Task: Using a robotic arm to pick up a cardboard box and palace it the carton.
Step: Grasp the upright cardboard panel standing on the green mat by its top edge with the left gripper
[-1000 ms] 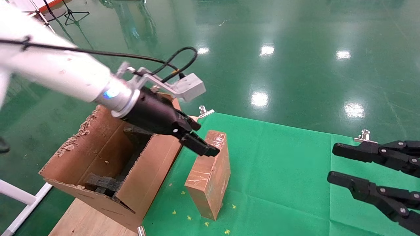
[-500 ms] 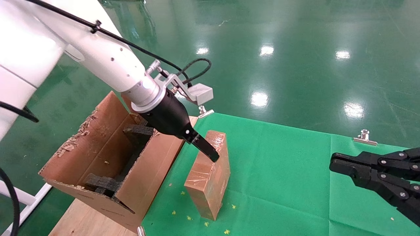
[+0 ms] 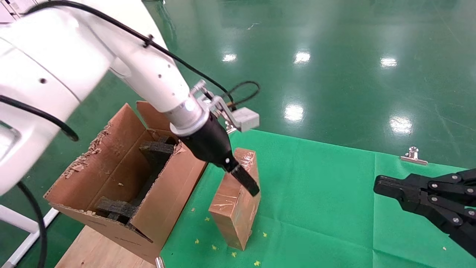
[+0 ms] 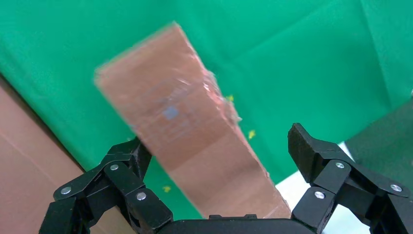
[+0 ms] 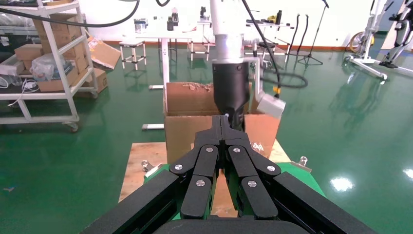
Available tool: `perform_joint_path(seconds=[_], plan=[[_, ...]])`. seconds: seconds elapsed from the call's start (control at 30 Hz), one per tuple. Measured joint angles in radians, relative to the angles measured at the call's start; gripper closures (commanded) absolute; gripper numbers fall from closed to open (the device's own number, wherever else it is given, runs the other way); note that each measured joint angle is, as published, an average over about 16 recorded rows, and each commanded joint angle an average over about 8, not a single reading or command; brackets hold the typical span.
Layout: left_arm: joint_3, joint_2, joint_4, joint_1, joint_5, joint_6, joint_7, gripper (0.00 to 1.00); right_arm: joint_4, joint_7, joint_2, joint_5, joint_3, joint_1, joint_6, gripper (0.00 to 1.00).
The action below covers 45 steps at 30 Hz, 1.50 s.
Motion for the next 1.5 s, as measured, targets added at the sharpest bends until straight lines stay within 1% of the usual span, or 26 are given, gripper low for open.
perform_joint_path(seconds=[0.03, 0.07, 0.1, 0.3, 0.33, 0.37, 1.2, 1.37, 1.5], plan=[[0.003, 0.004, 0.002, 0.000, 0.001, 0.001, 0.004, 0.00, 0.000, 0.000, 0.000, 0.000, 0.000, 0.000, 0.000, 0.99], [0.006, 0.007, 0.004, 0.000, 0.001, 0.002, 0.007, 0.00, 0.000, 0.000, 0.000, 0.000, 0.000, 0.000, 0.000, 0.91], [0.008, 0.010, 0.005, 0.000, 0.001, 0.003, 0.010, 0.03, 0.000, 0.000, 0.000, 0.000, 0.000, 0.000, 0.000, 0.78], [0.016, 0.017, 0.010, -0.001, 0.002, 0.007, 0.018, 0.78, 0.000, 0.000, 0.000, 0.000, 0.000, 0.000, 0.000, 0.04], [0.017, 0.017, 0.010, -0.001, 0.002, 0.007, 0.018, 0.90, 0.000, 0.000, 0.000, 0.000, 0.000, 0.000, 0.000, 0.00], [0.016, 0.017, 0.010, -0.001, 0.002, 0.007, 0.018, 1.00, 0.000, 0.000, 0.000, 0.000, 0.000, 0.000, 0.000, 0.00], [0.008, 0.008, -0.001, 0.000, 0.005, 0.003, 0.011, 1.00, 0.000, 0.000, 0.000, 0.000, 0.000, 0.000, 0.000, 0.00], [0.012, -0.008, -0.017, -0.026, 0.012, 0.002, 0.009, 1.00, 0.000, 0.000, 0.000, 0.000, 0.000, 0.000, 0.000, 0.00], [0.007, -0.045, -0.048, -0.075, 0.018, -0.005, 0.012, 1.00, 0.000, 0.000, 0.000, 0.000, 0.000, 0.000, 0.000, 0.00]])
